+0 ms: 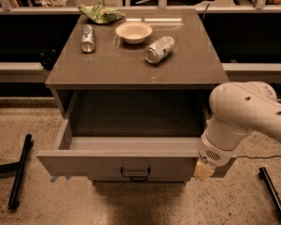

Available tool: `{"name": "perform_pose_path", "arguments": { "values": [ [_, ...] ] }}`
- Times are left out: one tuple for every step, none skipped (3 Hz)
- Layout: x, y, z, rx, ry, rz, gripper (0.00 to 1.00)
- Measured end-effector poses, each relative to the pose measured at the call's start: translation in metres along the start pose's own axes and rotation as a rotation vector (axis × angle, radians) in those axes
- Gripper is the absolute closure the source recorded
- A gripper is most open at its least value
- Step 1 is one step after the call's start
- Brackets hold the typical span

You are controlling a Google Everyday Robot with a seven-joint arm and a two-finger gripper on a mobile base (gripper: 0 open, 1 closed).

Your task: Close top drawer

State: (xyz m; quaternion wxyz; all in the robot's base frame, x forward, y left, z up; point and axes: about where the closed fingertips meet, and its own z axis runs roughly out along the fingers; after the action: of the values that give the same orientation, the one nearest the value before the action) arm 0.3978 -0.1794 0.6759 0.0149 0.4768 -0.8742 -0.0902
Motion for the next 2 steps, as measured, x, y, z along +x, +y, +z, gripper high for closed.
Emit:
{"name": "perform_pose_path", "arguments": {
  "values": [
    [-0.0037,-0.0127,0.0219,0.004,0.011,0.067,1.00],
    [-0.0043,-0.0220,0.0292,0.008,0.002,0.101,1.00]
  ]
}}
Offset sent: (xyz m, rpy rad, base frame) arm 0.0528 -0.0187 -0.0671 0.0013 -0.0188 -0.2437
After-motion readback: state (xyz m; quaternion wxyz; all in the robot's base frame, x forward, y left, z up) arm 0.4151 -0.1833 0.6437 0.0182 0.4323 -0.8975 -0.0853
